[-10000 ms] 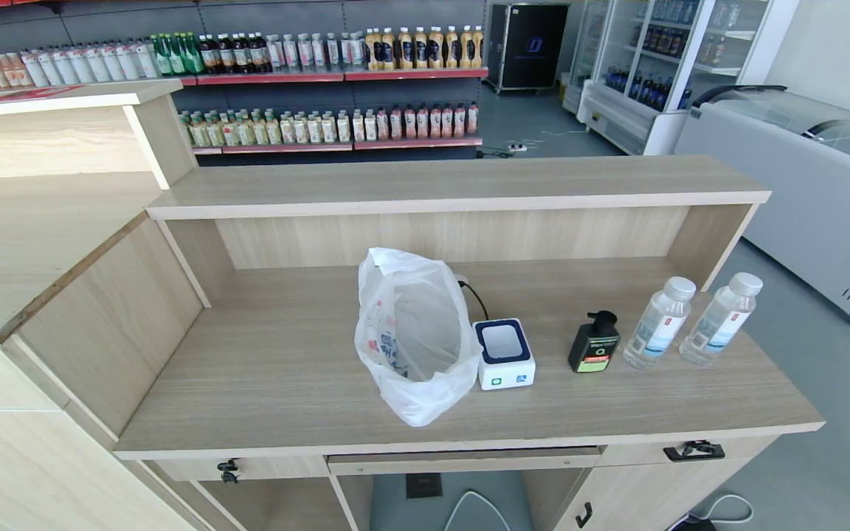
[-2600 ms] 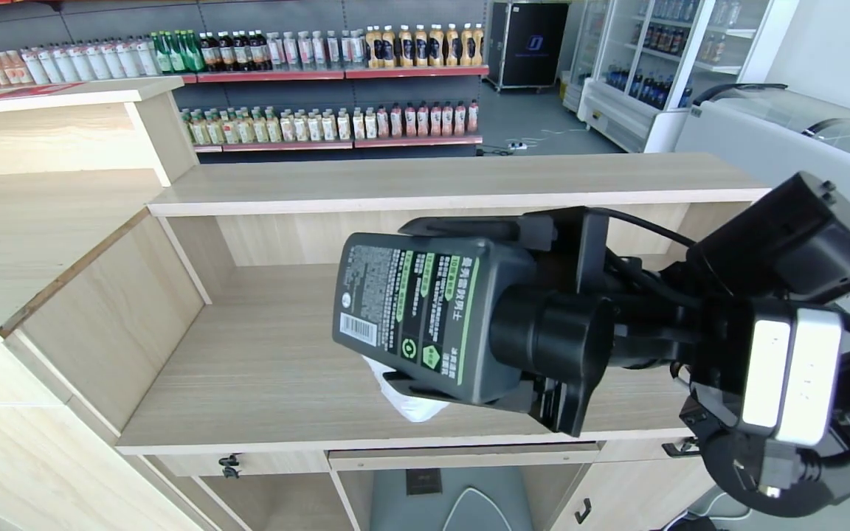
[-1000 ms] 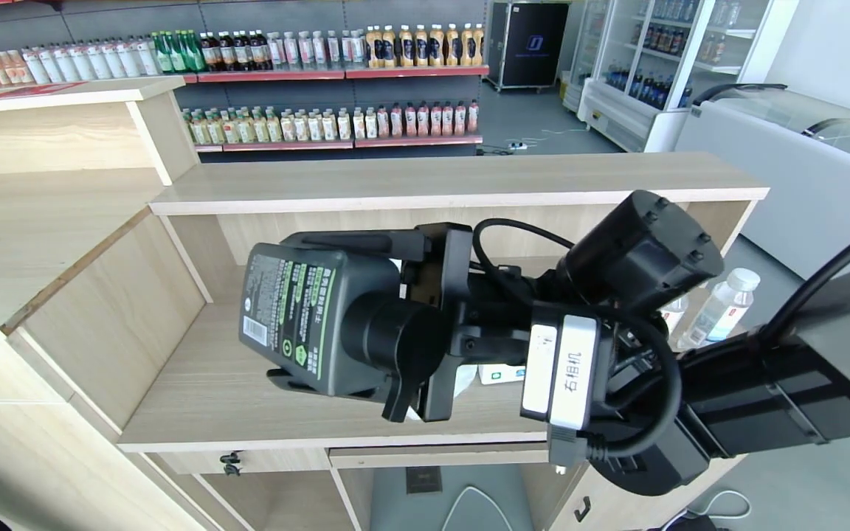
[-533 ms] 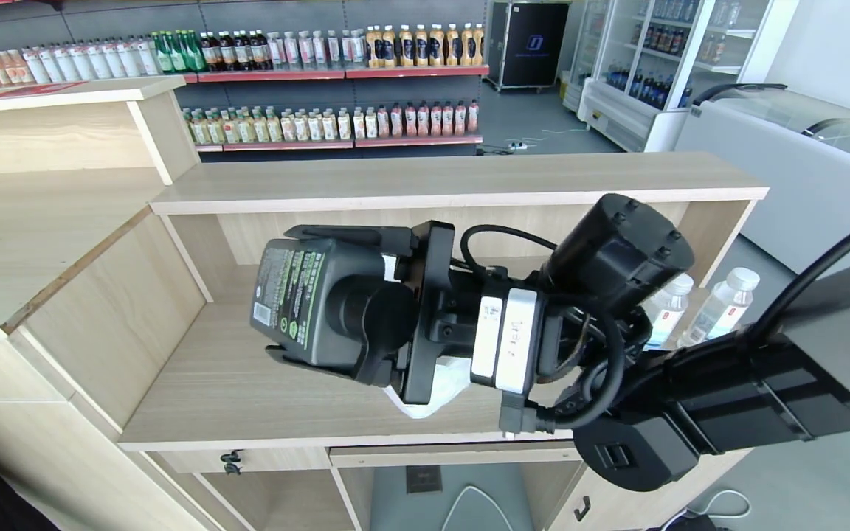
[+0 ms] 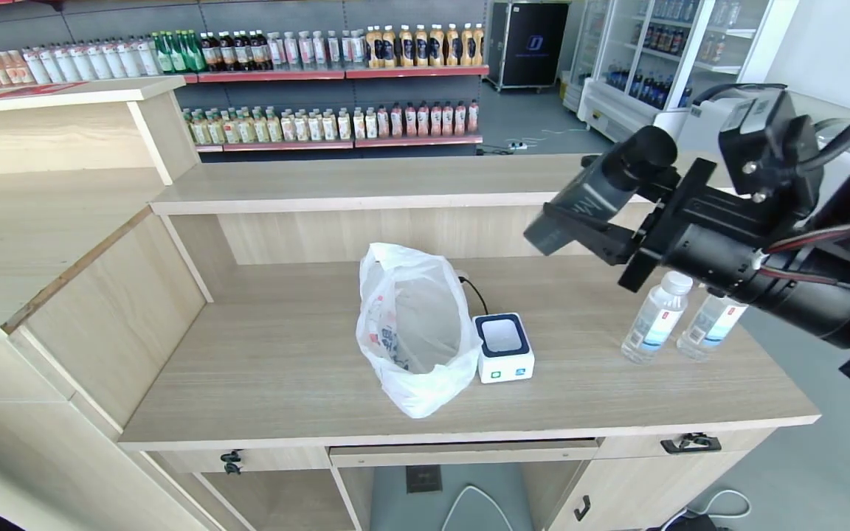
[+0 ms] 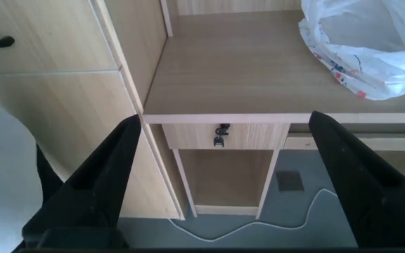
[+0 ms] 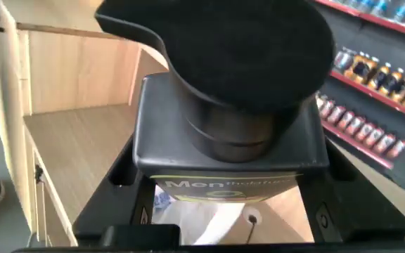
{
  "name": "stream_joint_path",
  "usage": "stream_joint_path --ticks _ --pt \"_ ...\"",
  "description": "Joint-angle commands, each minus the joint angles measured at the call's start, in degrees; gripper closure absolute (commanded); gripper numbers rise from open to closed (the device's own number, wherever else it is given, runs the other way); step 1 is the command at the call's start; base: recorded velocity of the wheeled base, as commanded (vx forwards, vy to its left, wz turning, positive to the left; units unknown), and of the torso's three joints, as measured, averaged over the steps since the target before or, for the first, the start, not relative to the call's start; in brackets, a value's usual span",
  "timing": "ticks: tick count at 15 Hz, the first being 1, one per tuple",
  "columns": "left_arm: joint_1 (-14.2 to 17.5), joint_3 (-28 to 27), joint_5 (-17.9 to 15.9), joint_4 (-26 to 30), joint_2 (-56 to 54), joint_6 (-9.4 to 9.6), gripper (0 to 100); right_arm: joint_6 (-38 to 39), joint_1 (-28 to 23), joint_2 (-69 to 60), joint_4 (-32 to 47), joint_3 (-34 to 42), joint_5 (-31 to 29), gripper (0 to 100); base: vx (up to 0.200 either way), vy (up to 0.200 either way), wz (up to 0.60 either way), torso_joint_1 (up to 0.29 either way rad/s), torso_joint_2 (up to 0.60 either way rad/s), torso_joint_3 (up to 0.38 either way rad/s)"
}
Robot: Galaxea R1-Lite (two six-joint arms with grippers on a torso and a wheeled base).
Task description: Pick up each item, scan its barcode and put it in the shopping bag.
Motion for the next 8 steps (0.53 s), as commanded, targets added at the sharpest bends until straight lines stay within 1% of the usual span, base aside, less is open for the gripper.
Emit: stream_joint_path --ticks 1,2,3,5,6,8 --pt "0.0 0.0 0.0 0.0 0.0 -0.01 0 13.0 -20.3 -10.4 7.9 6.7 -1.7 100 0.0 0.0 0.0 0.0 0.0 0.0" --pt "0.0 0.0 0.0 0.0 0.0 -0.01 0 16.4 -25.0 -11.5 12.7 6.8 -1.6 100 0.0 0.0 0.0 0.0 0.0 0.0" --pt "0.0 0.0 0.0 0.0 0.0 -0.01 0 18.4 -28.0 -12.5 16.9 7.1 -1.7 100 0.0 0.0 0.0 0.0 0.0 0.0" --pt "0.0 0.0 0.0 0.0 0.0 -0.01 0 19.6 -33.8 -13.9 24.3 8.4 -1.7 100 0.0 0.0 0.0 0.0 0.0 0.0" --pt "0.0 0.0 0.0 0.0 0.0 -0.01 0 19.4 -35.1 -14.4 27.5 8.3 -1.7 100 0.0 0.0 0.0 0.0 0.0 0.0" --pt "0.0 0.0 0.0 0.0 0.0 -0.01 0 19.2 -37.1 -14.9 29.9 8.6 -2.1 100 0.0 0.0 0.0 0.0 0.0 0.0"
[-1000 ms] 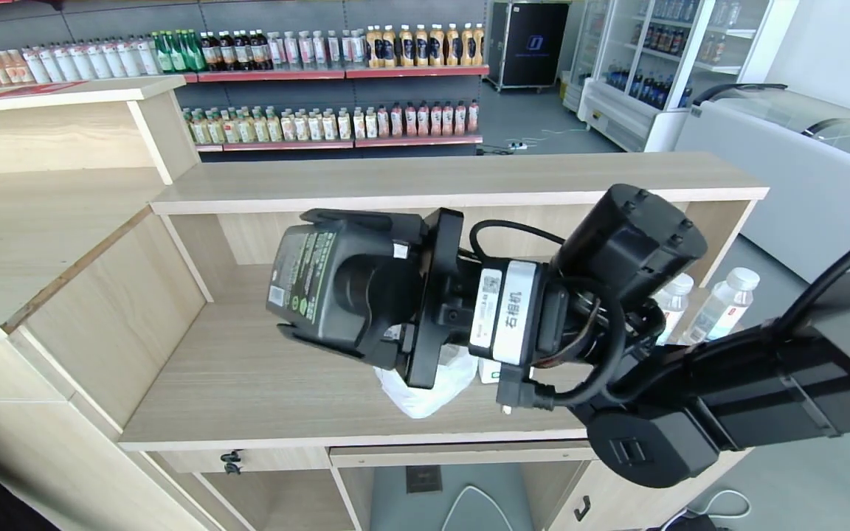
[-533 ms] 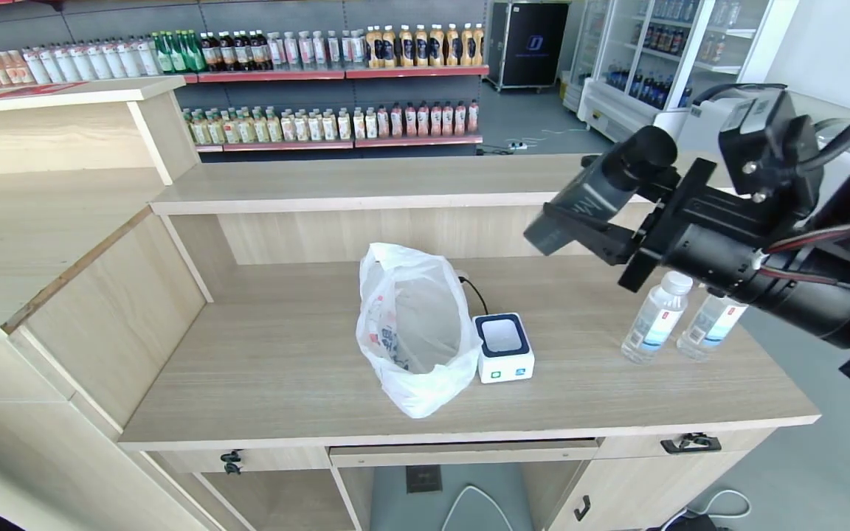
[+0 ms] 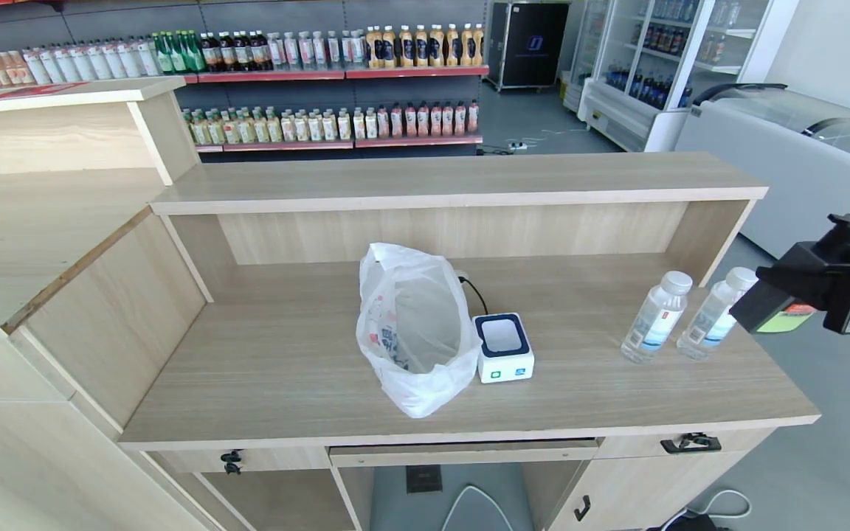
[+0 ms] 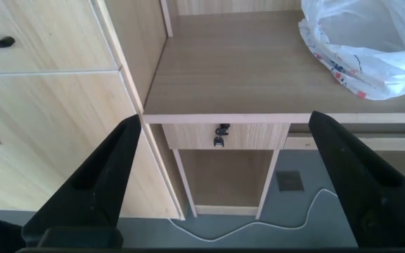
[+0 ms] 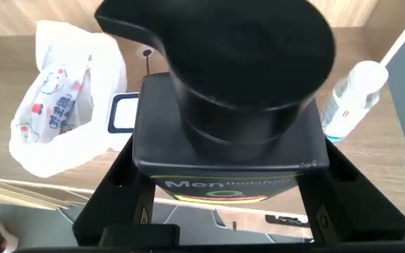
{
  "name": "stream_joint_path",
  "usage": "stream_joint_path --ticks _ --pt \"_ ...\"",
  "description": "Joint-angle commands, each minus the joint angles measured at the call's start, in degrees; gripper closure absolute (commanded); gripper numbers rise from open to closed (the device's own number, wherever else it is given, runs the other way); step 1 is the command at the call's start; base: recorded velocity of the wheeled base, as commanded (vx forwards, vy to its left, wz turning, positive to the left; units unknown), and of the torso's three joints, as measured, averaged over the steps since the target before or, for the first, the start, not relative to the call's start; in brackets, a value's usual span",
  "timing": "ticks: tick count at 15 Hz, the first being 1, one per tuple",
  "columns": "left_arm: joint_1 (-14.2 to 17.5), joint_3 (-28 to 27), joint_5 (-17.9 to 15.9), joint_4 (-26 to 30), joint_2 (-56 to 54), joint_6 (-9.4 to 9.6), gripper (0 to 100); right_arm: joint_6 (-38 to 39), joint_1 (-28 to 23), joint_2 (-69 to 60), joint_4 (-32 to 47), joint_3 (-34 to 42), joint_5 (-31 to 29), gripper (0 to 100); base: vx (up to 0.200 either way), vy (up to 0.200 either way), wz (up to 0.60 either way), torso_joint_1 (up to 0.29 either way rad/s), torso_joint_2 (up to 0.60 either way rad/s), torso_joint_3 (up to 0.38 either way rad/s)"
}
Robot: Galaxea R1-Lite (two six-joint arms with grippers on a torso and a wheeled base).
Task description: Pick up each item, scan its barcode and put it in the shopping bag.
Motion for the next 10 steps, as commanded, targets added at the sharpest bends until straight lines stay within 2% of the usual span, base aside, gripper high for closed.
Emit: stream_joint_path --ticks 1,3,9,10 --pt "0.0 0.0 0.0 0.0 0.0 -0.01 0 0.0 -2.1 -1.9 1.7 0.3 -0.5 100 0.0 0.0 0.0 0.0 0.0 0.0" --pt "0.0 0.0 0.0 0.0 0.0 -0.01 0 -0.6 -2.2 -2.1 4.0 0.4 -1.0 100 0.0 0.0 0.0 0.0 0.0 0.0" --pt "0.0 0.0 0.0 0.0 0.0 -0.01 0 -10.1 -5.3 -2.2 9.8 0.2 -1.8 100 0.0 0.0 0.0 0.0 0.0 0.0" --pt "0.0 0.0 0.0 0.0 0.0 -0.01 0 -10.4 -5.2 -2.2 9.9 0.2 -1.9 100 0.0 0.0 0.6 0.002 0.0 -0.002"
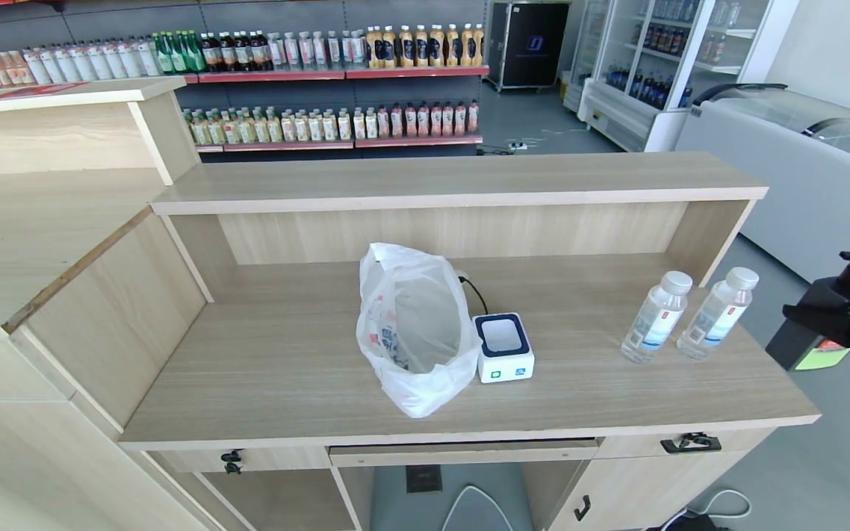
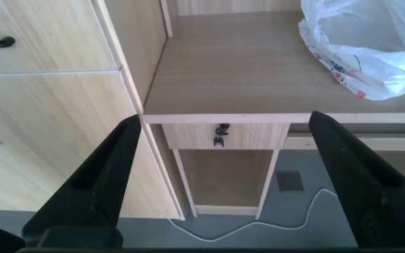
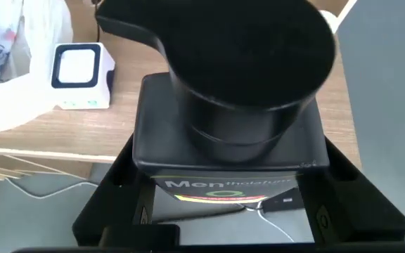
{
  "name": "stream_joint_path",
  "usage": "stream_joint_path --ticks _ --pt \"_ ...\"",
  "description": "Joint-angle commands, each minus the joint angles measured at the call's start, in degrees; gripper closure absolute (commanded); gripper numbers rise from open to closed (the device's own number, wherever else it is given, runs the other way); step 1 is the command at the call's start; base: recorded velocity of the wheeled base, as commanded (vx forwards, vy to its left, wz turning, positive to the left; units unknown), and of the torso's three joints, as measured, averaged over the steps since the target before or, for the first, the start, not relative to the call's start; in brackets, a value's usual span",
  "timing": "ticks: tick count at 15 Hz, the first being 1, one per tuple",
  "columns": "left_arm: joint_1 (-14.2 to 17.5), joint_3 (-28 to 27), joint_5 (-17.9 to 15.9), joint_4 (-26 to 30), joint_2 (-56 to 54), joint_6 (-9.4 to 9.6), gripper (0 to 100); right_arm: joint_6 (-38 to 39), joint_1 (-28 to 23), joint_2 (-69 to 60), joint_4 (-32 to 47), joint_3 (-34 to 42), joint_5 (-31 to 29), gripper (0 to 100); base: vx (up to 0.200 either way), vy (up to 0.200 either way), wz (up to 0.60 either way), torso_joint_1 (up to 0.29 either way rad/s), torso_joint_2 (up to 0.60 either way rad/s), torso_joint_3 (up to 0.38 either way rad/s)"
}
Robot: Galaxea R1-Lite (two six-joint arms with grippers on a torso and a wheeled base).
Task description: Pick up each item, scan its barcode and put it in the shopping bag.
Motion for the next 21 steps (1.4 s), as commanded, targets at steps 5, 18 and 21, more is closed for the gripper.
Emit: stream_joint_path --ticks 5,18,21 --pt "0.0 0.0 0.0 0.0 0.0 -0.01 0 4.0 1.9 0.5 0.3 -2.0 -3.6 100 0.0 0.0 0.6 0.002 0.0 0.002" --pt "0.0 0.0 0.0 0.0 0.0 -0.01 0 17.7 11.6 16.9 7.8 -15.2 -13.8 100 0.0 0.0 0.0 0.0 0.0 0.0" --pt "0.0 0.0 0.0 0.0 0.0 -0.01 0 19.9 15.2 22.9 8.5 -19.1 -16.7 100 0.0 0.0 0.0 0.0 0.0 0.0"
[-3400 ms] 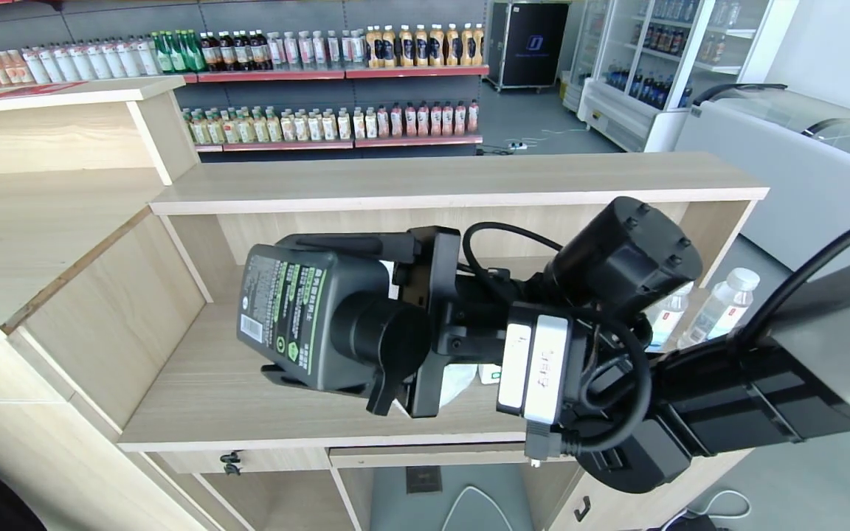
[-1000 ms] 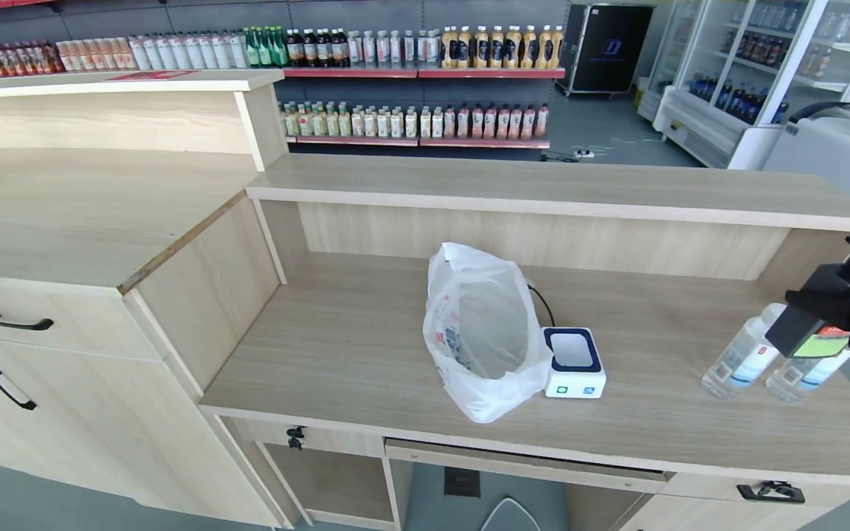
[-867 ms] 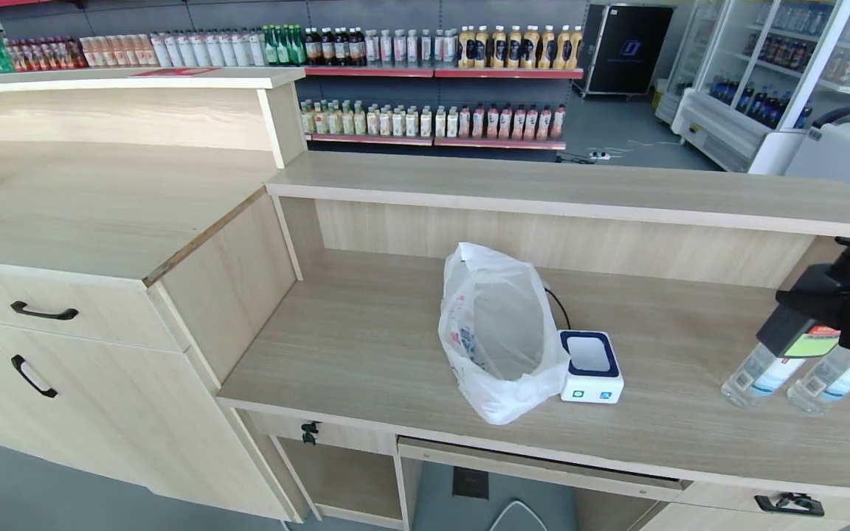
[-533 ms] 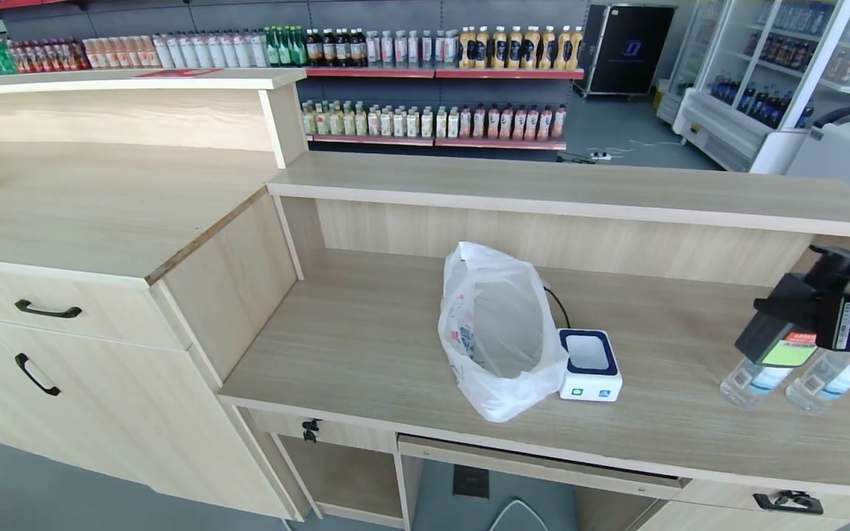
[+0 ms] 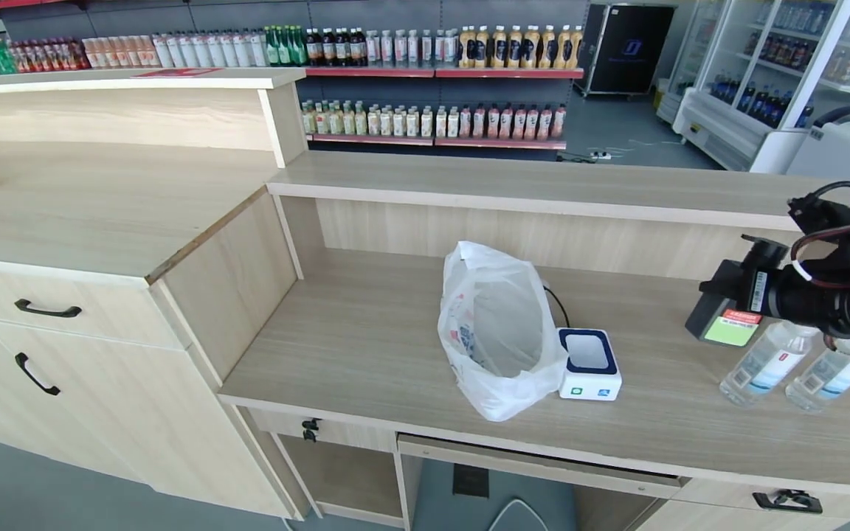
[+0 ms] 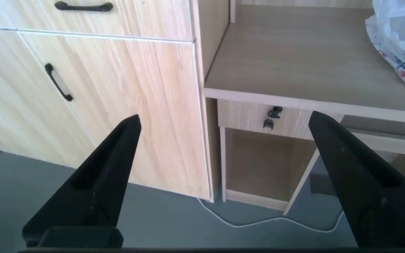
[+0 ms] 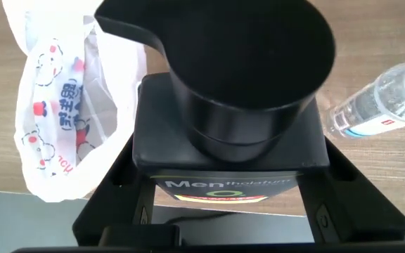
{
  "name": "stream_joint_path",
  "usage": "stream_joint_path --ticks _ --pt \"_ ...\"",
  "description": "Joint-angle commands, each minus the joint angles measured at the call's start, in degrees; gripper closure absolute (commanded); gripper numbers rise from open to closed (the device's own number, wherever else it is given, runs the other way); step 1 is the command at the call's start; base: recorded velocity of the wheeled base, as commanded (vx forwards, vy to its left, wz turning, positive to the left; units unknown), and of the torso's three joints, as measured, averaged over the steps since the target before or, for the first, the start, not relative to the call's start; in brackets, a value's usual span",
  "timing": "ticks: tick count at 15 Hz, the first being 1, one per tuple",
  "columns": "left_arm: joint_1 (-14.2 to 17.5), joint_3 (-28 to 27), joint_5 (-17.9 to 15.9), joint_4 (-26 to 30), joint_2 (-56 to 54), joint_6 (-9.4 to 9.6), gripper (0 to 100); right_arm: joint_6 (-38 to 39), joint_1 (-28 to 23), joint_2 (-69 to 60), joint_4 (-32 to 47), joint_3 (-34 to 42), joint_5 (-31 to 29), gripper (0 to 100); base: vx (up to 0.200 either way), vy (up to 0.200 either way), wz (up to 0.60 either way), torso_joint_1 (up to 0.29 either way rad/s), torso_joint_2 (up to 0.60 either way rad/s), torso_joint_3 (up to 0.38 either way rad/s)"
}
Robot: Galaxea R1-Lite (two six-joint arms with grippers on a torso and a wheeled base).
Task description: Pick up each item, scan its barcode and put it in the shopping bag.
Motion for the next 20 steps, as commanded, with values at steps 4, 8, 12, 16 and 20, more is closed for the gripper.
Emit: stream_joint_path --ticks 4,8,12,16,20 --pt "0.0 0.0 0.0 0.0 0.0 -0.01 0 0.1 6.3 8.9 0.1 -4.2 -4.3 100 0.0 0.0 0.0 0.0 0.0 0.0" --pt "0.0 0.0 0.0 0.0 0.0 -0.01 0 -1.0 10.5 11.1 -0.4 -7.0 -8.7 100 0.0 0.0 0.0 0.0 0.0 0.0" --pt "0.0 0.0 0.0 0.0 0.0 -0.01 0 -1.0 13.0 12.5 -0.3 -5.8 -8.9 100 0.0 0.0 0.0 0.0 0.0 0.0" --pt "0.0 0.0 0.0 0.0 0.0 -0.01 0 -1.3 13.4 13.5 -0.6 -5.0 -9.0 100 0.0 0.0 0.0 0.0 0.0 0.0" --pt "0.0 0.0 0.0 0.0 0.0 -0.01 0 -1.4 13.4 13.8 -0.7 -4.6 -11.5 100 0.0 0.0 0.0 0.0 0.0 0.0"
